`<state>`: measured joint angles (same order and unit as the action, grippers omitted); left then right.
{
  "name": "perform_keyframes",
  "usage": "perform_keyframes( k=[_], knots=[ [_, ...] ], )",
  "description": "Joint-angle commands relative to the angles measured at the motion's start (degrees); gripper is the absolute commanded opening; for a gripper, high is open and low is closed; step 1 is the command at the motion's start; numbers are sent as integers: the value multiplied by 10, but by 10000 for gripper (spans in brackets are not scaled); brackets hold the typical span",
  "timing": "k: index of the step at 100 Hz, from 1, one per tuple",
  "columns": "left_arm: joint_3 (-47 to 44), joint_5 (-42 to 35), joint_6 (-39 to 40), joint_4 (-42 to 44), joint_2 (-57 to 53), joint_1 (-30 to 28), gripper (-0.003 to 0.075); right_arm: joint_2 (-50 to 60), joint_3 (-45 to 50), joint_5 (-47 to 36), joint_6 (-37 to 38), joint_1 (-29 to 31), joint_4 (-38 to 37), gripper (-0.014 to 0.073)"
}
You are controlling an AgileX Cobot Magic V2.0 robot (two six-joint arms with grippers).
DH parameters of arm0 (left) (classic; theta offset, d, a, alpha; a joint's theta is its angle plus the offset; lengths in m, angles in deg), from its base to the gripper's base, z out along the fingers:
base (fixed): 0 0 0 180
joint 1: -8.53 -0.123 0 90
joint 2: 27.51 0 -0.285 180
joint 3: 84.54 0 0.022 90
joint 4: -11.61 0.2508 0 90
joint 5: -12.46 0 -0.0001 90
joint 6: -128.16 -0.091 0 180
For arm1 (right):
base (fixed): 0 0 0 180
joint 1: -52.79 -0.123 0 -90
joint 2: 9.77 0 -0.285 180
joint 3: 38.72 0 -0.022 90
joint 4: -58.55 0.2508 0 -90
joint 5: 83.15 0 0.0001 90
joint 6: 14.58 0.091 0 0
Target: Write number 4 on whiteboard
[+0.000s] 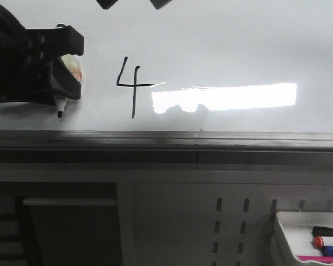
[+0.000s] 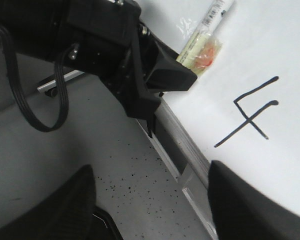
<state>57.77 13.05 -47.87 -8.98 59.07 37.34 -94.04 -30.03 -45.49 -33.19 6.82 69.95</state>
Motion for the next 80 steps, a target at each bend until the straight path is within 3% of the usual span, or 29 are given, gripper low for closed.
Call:
perform_keyframes(
  k=[1,11,27,37,47,80],
  knots=[
    [14,-40,4,-3,-10,-10,289,21,-17,-27,-5,4,-3,381],
    [14,-30,4,13,-30,-10,288,29,-14,-23,-5,4,-12,255],
    [5,-2,4,30,-100,-10,274,73,32,-55,-4,4,-18,-76],
    [-12,-6,3,34,-165,-10,175,121,86,-106,6,4,-20,-62],
    [-44,-28,-3,73,-242,-10,-20,185,161,-182,6,4,-20,-62],
    [-178,-36,-3,161,-523,-10,-20,449,421,-373,6,4,-18,-62]
  ],
)
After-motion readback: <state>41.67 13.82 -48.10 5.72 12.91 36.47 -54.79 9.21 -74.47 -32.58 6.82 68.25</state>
